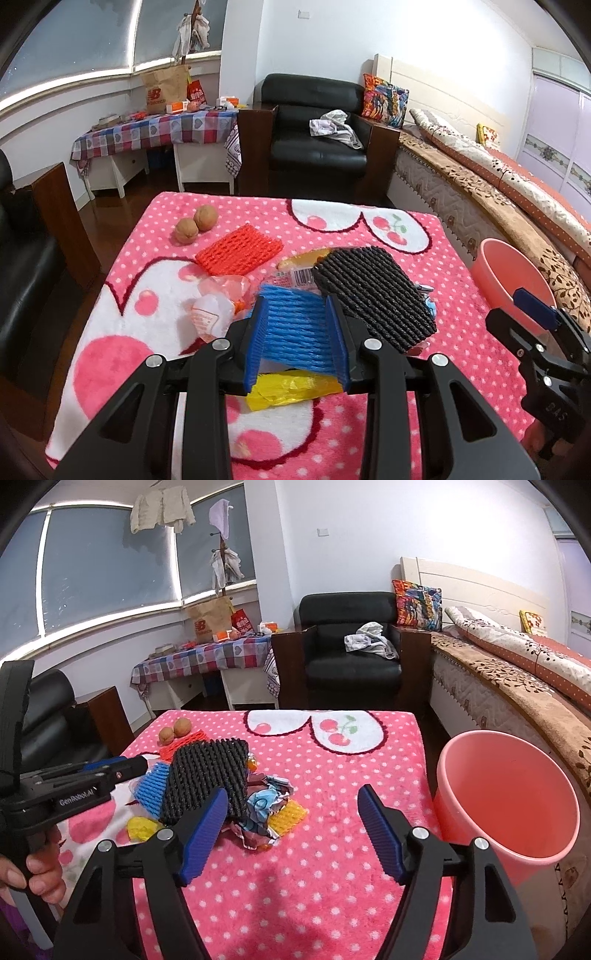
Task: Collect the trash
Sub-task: 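Lower the right tool onto the black foam net and close it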
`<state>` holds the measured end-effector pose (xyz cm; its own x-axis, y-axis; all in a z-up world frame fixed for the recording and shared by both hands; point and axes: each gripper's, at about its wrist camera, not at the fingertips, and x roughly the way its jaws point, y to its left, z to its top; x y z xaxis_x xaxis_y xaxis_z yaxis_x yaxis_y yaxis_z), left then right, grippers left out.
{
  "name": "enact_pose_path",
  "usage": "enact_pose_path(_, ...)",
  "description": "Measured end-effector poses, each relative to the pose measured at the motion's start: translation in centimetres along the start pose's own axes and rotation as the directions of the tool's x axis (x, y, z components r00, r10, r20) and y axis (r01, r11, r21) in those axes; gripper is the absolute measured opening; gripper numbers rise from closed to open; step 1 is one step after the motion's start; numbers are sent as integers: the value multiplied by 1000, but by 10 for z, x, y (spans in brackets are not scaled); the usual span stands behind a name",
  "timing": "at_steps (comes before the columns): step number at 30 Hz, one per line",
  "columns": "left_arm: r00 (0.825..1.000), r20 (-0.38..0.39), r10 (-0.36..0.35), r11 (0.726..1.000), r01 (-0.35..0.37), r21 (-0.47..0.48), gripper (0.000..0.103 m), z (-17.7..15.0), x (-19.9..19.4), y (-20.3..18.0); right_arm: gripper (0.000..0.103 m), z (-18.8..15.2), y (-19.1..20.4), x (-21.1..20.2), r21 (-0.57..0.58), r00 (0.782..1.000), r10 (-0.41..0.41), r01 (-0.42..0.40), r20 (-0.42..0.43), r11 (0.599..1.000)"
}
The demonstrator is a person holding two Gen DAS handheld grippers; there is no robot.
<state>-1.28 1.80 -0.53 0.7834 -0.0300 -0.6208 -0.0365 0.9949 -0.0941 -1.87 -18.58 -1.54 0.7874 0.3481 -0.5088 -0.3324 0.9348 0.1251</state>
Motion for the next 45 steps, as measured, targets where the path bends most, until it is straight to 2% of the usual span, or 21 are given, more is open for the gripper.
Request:
enact_pose_path(6,999,14,-29,1000,29,6,32,-2,-7,12,66,1,8,8,-17,999,42,-42,-23,999)
enact_pose_path(10,999,-11,-45,999,45,6,32,-9,-8,18,66,5,16,16,-22,996,83,-84,-41,996)
enact_pose_path(19,997,-66,-27,998,23,-55,32,-16,4,39,66,22,40,42,-70,985,157,-162,-74,984)
enact_pose_path(26,992,-105,-63,994,53,-96,32,-14,21,44,66,30,44,82,-46,972,171,-181,-158,983)
enact_pose_path(31,990,-108,-88,994,79,-81,33,-13,28,40,65,27,43,102,-28,962,182,-191,-206,981)
enact_pose_path(32,990,-109,-93,993,85,-76,33,-13,29,38,62,25,43,103,-26,960,184,-193,-210,981)
enact_pose_path(34,989,-107,-106,993,100,-66,33,-14,31,35,43,23,43,108,-17,949,210,-220,-233,975)
enact_pose_path(38,987,-103,-120,991,113,-69,32,-15,32,35,27,20,43,107,-11,944,234,-244,-233,970)
enact_pose_path(40,988,-94,-122,991,116,-69,32,-16,30,35,13,20,43,103,-13,943,246,-255,-225,967)
enact_pose_path(45,990,-64,-123,990,118,-75,32,-12,21,35,12,22,41,89,-1,945,265,-270,-191,963)
